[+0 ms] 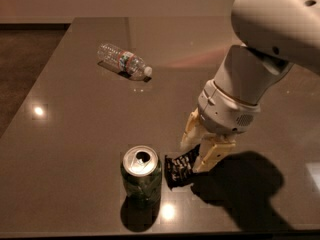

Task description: Move rxbar chocolate near green can

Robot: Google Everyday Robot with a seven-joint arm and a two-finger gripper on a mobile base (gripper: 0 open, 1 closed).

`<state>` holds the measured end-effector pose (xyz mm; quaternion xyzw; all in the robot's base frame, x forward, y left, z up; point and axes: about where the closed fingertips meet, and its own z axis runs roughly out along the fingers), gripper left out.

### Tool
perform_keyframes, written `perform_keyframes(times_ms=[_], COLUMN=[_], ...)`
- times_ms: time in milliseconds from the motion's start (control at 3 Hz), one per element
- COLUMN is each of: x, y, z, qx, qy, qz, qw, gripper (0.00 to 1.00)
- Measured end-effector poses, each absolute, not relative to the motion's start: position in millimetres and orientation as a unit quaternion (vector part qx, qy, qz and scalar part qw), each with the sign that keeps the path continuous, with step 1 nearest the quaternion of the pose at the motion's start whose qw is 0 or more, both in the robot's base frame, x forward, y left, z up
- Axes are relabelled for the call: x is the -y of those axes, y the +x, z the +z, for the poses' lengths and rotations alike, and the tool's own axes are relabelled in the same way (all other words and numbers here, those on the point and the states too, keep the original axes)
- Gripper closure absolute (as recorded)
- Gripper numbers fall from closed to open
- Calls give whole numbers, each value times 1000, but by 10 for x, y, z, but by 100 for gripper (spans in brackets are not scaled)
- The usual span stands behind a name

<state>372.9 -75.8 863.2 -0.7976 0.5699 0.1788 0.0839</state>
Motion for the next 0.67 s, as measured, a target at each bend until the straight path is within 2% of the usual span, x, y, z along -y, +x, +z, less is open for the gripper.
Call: perform_keyframes(times_ms=[333,667], x=[734,734], y=[3751,3751], z=[8632,8632], qx=[-570,-570], qy=[-798,-798], qz=[175,175], qw=[89,89], gripper=[0,0])
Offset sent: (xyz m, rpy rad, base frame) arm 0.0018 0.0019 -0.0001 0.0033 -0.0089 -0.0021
